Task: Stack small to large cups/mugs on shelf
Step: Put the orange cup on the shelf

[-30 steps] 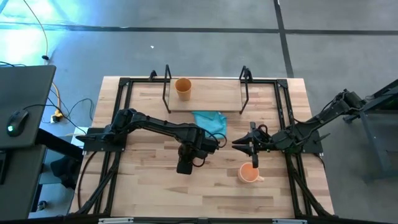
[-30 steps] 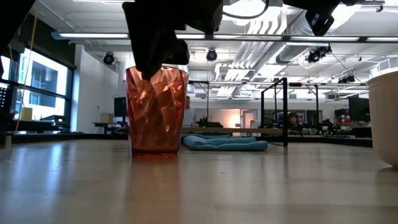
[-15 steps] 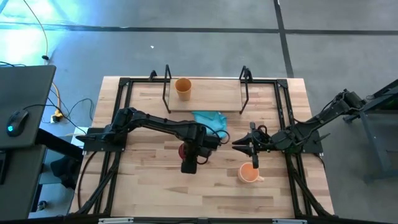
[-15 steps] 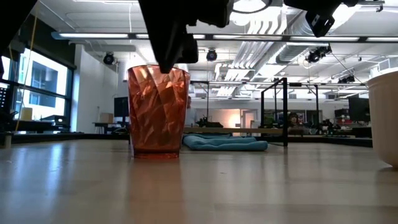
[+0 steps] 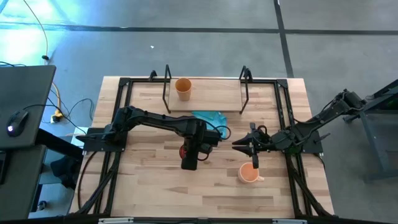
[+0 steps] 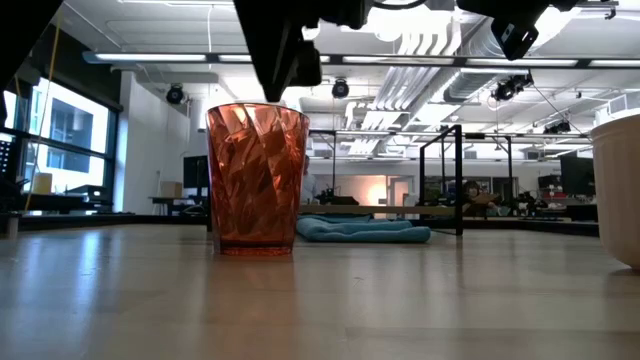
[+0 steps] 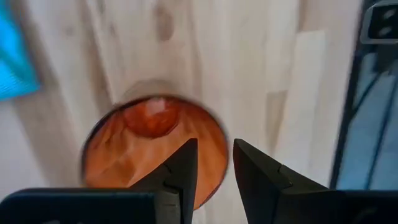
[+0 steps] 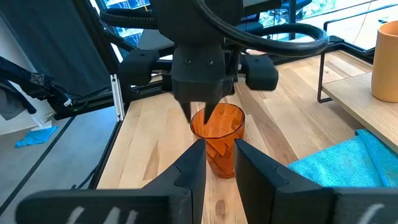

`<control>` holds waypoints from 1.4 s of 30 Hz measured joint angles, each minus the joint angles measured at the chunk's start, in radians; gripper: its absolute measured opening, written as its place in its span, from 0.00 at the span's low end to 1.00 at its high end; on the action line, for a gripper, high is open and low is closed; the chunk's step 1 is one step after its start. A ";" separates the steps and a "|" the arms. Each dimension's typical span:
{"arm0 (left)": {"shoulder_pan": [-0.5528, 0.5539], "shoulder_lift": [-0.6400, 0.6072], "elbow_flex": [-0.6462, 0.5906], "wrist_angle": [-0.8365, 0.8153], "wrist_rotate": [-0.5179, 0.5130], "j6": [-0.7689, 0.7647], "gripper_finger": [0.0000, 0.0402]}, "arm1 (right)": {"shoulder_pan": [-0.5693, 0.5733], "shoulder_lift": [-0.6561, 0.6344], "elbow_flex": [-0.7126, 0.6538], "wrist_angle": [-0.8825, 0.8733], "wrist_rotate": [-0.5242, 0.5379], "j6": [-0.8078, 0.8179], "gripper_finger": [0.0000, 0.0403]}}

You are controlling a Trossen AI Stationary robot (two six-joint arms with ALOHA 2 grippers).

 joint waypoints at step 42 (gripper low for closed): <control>0.092 0.000 -0.002 -0.043 -0.116 0.107 0.23 | 0.000 0.000 0.000 -0.008 -0.005 0.011 0.18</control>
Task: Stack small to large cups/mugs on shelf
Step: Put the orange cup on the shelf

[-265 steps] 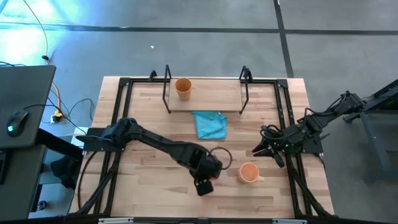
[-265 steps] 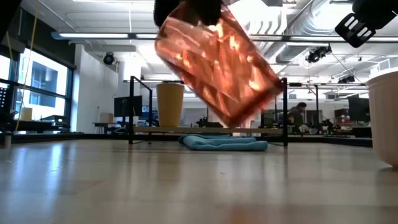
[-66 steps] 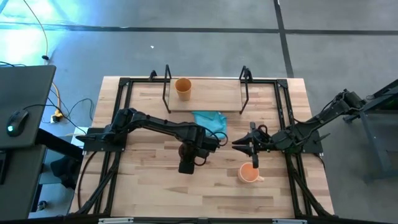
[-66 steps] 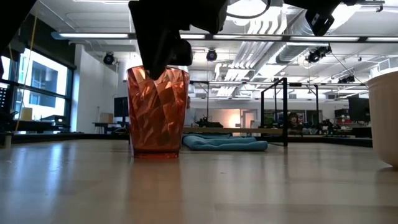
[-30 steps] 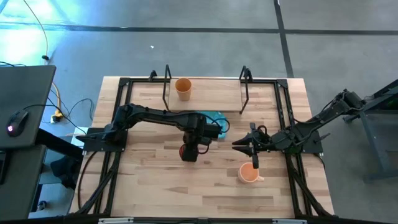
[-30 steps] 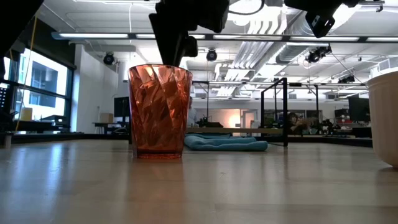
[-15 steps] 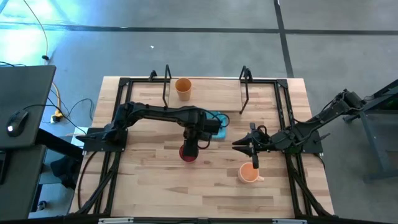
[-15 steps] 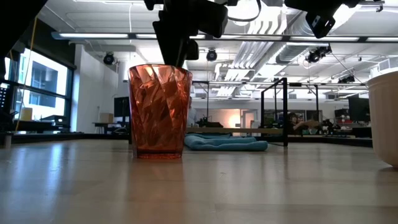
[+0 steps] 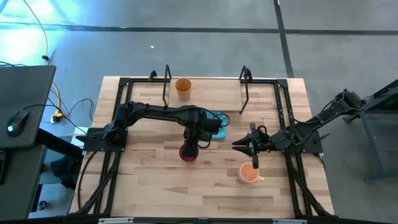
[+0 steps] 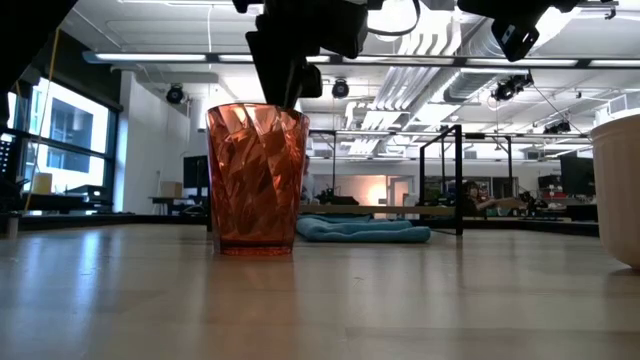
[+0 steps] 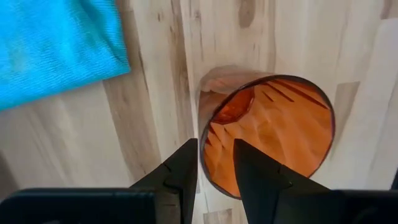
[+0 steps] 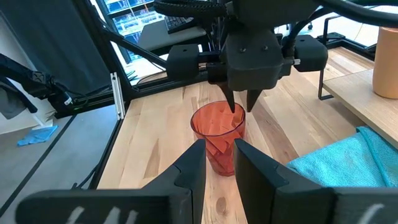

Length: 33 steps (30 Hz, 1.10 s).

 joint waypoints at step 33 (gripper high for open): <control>0.000 0.052 -0.001 0.028 -0.022 0.044 0.23 | 0.000 0.000 0.000 -0.007 -0.001 0.015 0.18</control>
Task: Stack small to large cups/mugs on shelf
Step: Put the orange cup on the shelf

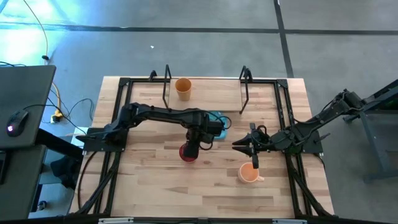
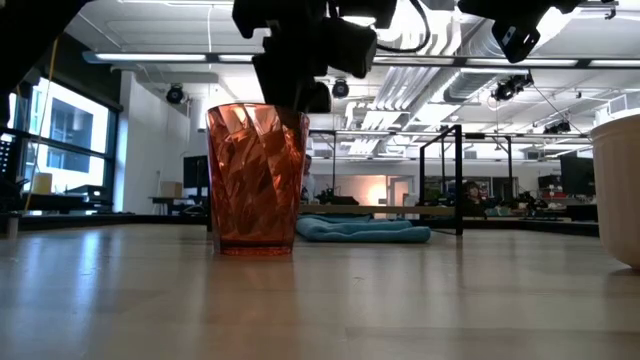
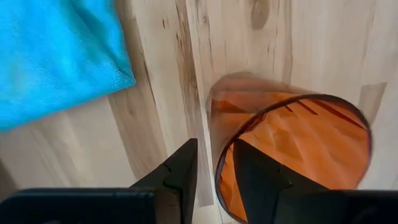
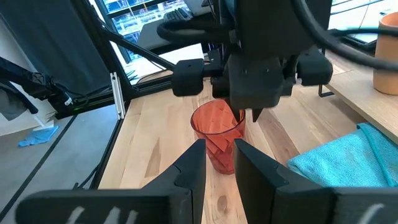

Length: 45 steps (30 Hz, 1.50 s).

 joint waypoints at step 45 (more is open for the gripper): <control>0.206 0.000 0.357 -0.135 -0.007 0.004 0.00 | 0.000 0.000 0.000 -0.011 0.011 -0.026 0.18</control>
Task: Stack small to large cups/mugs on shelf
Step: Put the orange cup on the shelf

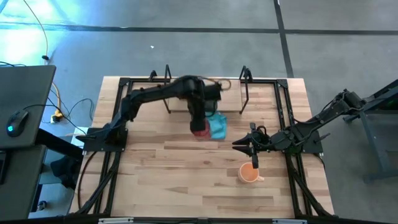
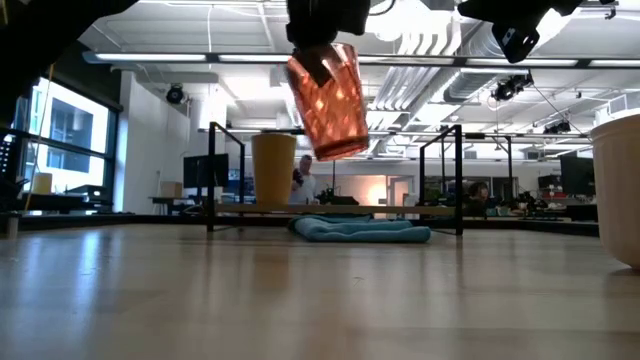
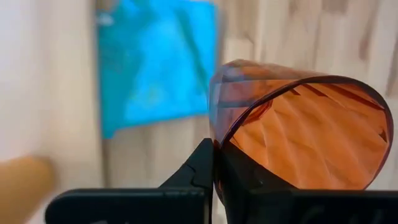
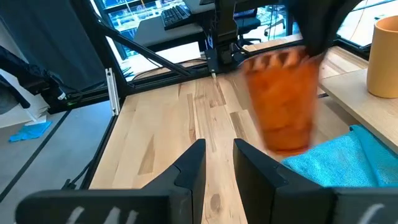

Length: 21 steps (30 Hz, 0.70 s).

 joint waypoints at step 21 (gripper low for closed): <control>0.220 -0.019 -0.003 0.092 -0.075 -0.028 0.00 | -0.067 0.000 0.000 0.000 0.002 0.007 0.18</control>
